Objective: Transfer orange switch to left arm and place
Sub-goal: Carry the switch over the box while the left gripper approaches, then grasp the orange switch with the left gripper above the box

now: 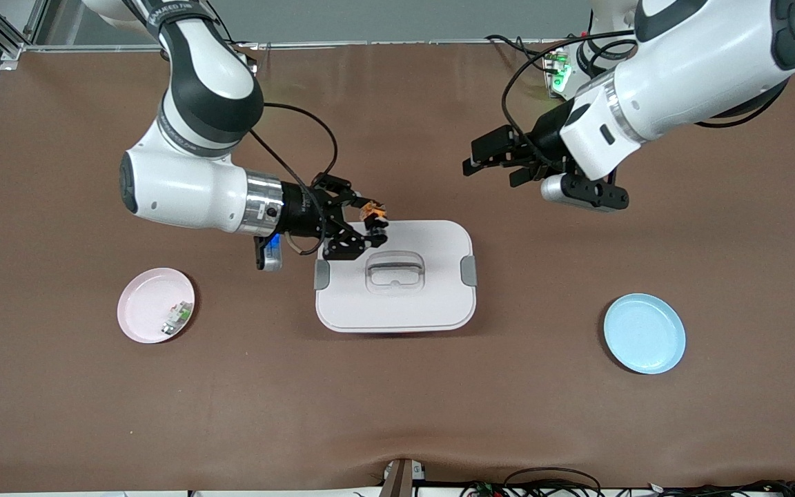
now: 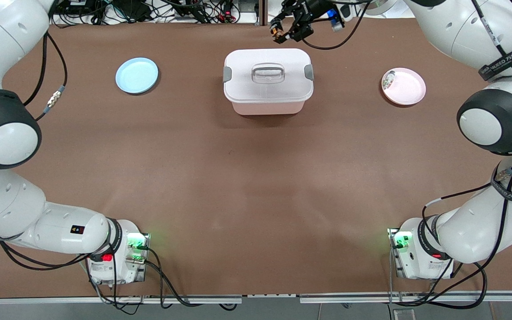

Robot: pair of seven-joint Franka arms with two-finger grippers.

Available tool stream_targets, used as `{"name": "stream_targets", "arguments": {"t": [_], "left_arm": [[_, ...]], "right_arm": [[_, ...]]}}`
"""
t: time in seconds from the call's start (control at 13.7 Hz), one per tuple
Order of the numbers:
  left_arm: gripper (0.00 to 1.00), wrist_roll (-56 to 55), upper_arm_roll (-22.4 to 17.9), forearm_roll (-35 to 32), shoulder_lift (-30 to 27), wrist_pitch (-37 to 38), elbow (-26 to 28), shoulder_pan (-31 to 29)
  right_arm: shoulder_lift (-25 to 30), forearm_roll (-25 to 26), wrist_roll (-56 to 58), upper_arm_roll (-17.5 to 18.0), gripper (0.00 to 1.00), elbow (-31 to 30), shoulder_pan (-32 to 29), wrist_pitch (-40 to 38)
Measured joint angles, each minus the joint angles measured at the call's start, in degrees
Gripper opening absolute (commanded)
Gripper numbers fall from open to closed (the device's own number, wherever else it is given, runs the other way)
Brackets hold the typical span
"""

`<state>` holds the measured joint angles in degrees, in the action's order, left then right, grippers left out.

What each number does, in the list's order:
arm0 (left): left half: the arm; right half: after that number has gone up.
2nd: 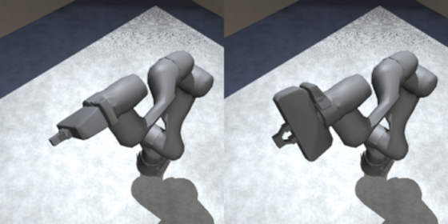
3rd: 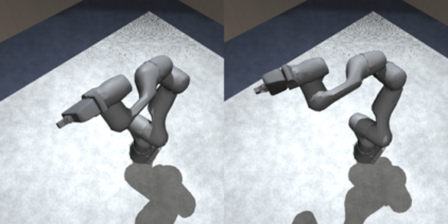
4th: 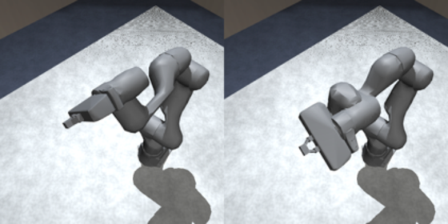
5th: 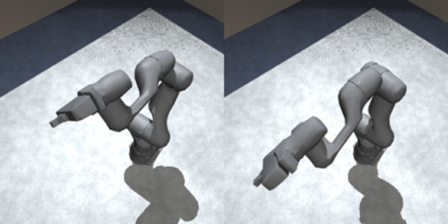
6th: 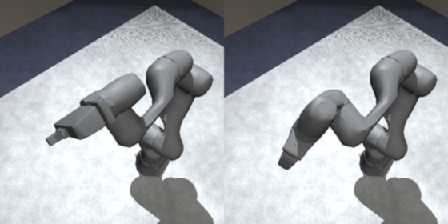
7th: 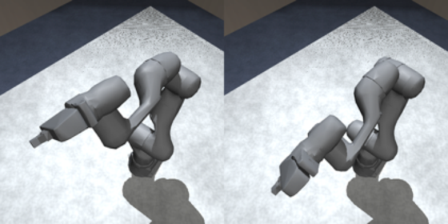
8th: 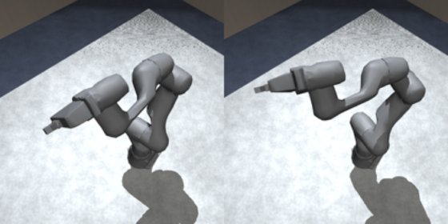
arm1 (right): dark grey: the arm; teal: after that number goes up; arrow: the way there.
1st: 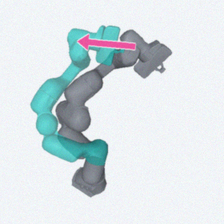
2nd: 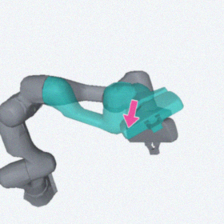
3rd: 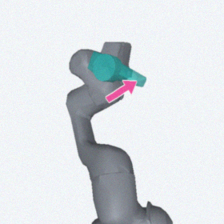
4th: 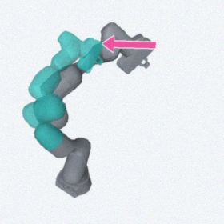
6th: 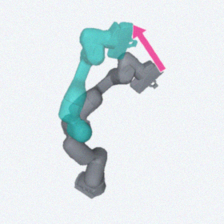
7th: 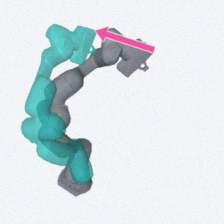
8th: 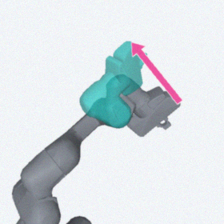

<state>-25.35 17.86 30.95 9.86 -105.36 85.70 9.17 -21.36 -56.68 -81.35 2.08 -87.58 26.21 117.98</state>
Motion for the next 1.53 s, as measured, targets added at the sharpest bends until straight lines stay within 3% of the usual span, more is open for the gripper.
{"name": "stream_targets", "arguments": {"t": [0.22, 0.66, 1.53], "left_arm": [[0.97, -0.25, 0.00, -0.39, 1.97, -2.64, 0.07, 1.62], [0.90, -1.10, 0.02, -1.28, 4.66, -10.53, 0.12, 7.22], [0.79, 3.55, -0.38, -2.01, 6.45, -12.05, 1.66, 7.01]], "right_arm": [[-0.13, -4.85, -0.47, -0.06, 0.25, -0.02, 0.78, 1.92], [-1.82, -5.46, -5.04, -0.08, 0.26, -0.10, 6.31, 12.58], [-2.27, -5.17, -5.04, -0.48, 0.26, -0.08, 6.72, 12.85]]}}
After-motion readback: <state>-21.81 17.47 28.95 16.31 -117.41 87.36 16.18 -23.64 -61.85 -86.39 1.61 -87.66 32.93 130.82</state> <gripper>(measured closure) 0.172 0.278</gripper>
